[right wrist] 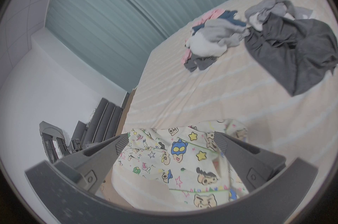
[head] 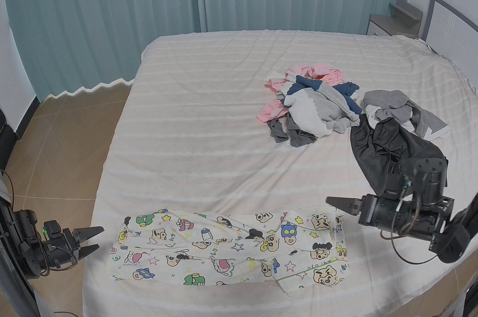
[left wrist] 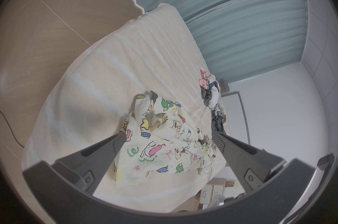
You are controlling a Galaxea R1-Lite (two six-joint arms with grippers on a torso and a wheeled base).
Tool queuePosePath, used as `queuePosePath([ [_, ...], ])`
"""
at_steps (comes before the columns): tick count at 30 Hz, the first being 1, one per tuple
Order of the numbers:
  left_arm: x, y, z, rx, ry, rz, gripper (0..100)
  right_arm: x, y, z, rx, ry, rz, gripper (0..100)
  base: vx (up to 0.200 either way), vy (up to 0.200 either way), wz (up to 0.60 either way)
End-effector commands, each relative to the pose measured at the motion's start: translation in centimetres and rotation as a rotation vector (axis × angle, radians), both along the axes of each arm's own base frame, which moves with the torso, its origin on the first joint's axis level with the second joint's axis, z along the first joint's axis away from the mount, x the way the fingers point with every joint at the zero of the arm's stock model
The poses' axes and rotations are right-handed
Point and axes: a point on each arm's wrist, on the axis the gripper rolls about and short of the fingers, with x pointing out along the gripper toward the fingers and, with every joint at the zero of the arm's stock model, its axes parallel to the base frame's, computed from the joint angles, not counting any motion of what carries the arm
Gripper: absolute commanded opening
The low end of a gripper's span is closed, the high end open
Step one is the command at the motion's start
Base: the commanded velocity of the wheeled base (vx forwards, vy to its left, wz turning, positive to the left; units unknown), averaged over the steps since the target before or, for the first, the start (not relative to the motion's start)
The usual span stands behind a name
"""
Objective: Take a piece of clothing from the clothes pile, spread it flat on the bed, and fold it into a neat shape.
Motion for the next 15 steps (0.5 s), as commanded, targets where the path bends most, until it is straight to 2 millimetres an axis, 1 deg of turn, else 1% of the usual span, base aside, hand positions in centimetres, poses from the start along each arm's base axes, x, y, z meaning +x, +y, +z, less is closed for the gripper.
queuePosePath([
  [1, 0.2, -0.5, 4.1, -0.011, -0.070, 0.080, 100, -7.1, -3.6, 3.0, 0.044, -0.117, -0.103, 100, 0.000, 0.000, 0.00],
  [3, 0.2, -0.5, 4.1, -0.011, -0.070, 0.080, 100, -7.1, -3.6, 3.0, 0.044, -0.117, -0.103, 100, 0.000, 0.000, 0.00],
  [4, 4.2, -2.6, 6.6, 0.041, -0.099, 0.217, 100, -9.9, -4.5, 4.5, 0.101, -0.216, -0.094, 100, 0.000, 0.000, 0.00],
  [7, 5.8, -3.2, 7.1, 0.067, -0.126, 0.190, 100, -11.2, -5.0, 4.3, 0.103, -0.215, -0.090, 100, 0.000, 0.000, 0.00],
  [9, 7.6, -4.1, 7.3, 0.056, -0.087, 0.137, 100, -11.7, -5.1, 4.5, 0.118, -0.224, -0.079, 100, 0.000, 0.000, 0.00],
  [10, 7.8, -4.1, 7.3, 0.055, -0.081, 0.134, 100, -11.7, -5.1, 4.5, 0.119, -0.223, -0.078, 100, 0.000, 0.000, 0.00],
  [11, 9.5, -4.6, 7.4, 0.052, 0.004, 0.123, 100, -12.0, -5.2, 4.5, 0.124, -0.215, -0.061, 100, 0.000, 0.000, 0.00],
  [12, 9.9, -4.7, 7.5, 0.054, 0.020, 0.123, 100, -12.0, -5.2, 4.5, 0.124, -0.214, -0.058, 100, 0.000, 0.000, 0.00],
  [13, 12.3, -5.2, 8.3, 0.098, 0.109, 0.176, 100, -12.0, -5.2, 4.7, 0.131, -0.222, -0.047, 100, 0.000, 0.000, 0.00],
  [14, 13.4, -5.7, 8.7, 0.127, 0.155, 0.199, 100, -12.0, -5.1, 4.8, 0.133, -0.225, -0.043, 100, 0.000, 0.000, 0.00],
  [15, 13.4, -5.7, 8.7, 0.127, 0.155, 0.199, 100, -12.0, -5.1, 4.8, 0.133, -0.225, -0.043, 100, 0.000, 0.000, 0.00],
])
